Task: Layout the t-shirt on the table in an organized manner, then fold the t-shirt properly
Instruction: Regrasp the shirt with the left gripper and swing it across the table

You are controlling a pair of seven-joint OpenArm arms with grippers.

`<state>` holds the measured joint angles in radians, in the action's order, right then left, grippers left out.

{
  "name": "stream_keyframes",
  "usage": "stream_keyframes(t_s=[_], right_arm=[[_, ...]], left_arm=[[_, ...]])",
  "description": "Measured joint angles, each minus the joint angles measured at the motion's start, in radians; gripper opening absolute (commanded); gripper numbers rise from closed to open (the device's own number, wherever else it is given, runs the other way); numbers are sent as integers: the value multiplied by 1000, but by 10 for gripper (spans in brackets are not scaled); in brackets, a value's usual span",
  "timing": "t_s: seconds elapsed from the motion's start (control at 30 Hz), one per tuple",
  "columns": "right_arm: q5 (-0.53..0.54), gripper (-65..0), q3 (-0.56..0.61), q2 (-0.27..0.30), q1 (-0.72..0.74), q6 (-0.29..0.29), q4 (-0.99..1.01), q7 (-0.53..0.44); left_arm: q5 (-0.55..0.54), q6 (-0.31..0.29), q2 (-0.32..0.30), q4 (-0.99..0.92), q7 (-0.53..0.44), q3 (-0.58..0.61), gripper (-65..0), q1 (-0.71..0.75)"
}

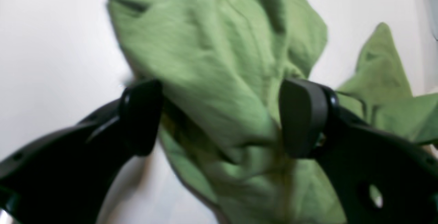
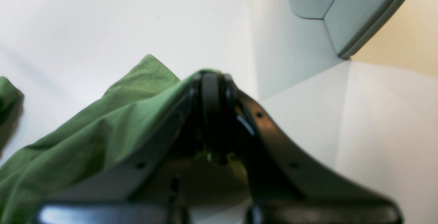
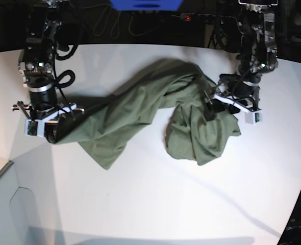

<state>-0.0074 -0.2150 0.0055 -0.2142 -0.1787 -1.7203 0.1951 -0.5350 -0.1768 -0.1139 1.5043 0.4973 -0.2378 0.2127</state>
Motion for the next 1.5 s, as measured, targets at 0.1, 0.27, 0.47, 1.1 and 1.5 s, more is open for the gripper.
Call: stream_keyframes(t_s=[0.1,0.27,0.47,1.1,1.5], right_arm=[[0,-650,0,0,0,0,0,0],[0,-650,-1,0,0,0,0,0],[0,-650,-3,0,0,0,0,0],[3,-650,-146,0,94,0,-15,-6],[5,-440,-153,-3,0,0,192,1]], left_arm=[[0,0,19,-6,-6,-3,-137,-3],[1,-3,31,-48,0,0,-255,-17],[-33,0,28,-51,2,-6,-650,-59],[-227,4,-76,-43,13,-3,-649,-486],[-223,11,-85,-53,15,-8,-649,-322]])
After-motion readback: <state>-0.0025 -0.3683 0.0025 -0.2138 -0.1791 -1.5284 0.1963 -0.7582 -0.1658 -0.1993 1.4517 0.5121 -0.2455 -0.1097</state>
